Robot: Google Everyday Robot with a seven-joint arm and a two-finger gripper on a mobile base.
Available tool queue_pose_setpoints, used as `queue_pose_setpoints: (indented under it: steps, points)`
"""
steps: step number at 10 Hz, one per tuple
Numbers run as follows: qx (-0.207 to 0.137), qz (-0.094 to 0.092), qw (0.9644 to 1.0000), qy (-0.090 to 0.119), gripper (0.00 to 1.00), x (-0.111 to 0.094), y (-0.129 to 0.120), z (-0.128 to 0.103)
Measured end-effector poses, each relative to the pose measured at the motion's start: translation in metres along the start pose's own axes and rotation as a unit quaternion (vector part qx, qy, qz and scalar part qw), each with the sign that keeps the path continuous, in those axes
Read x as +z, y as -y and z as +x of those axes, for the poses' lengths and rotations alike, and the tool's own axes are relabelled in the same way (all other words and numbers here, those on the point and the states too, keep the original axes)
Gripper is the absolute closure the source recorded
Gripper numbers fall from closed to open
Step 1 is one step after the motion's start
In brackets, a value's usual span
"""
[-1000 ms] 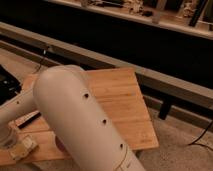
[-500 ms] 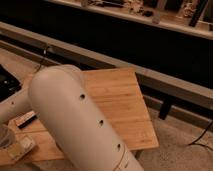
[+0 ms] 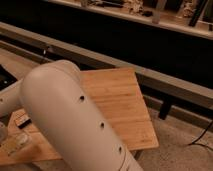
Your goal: Place the white sponge in the ceramic bowl
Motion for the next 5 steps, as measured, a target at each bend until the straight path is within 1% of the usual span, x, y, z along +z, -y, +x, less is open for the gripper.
queue_pose_setpoints:
  steps: [1, 3, 5]
  points:
    - [0.010, -0.002, 0.9999, -0.014, 1.00, -0.013, -0.006, 0.005]
    - [0.038, -0.004, 0.9986, -0.035, 1.00, -0.031, -0.019, 0.017]
    - [0.069, -0.006, 0.9967, -0.041, 1.00, -0.036, -0.033, 0.028]
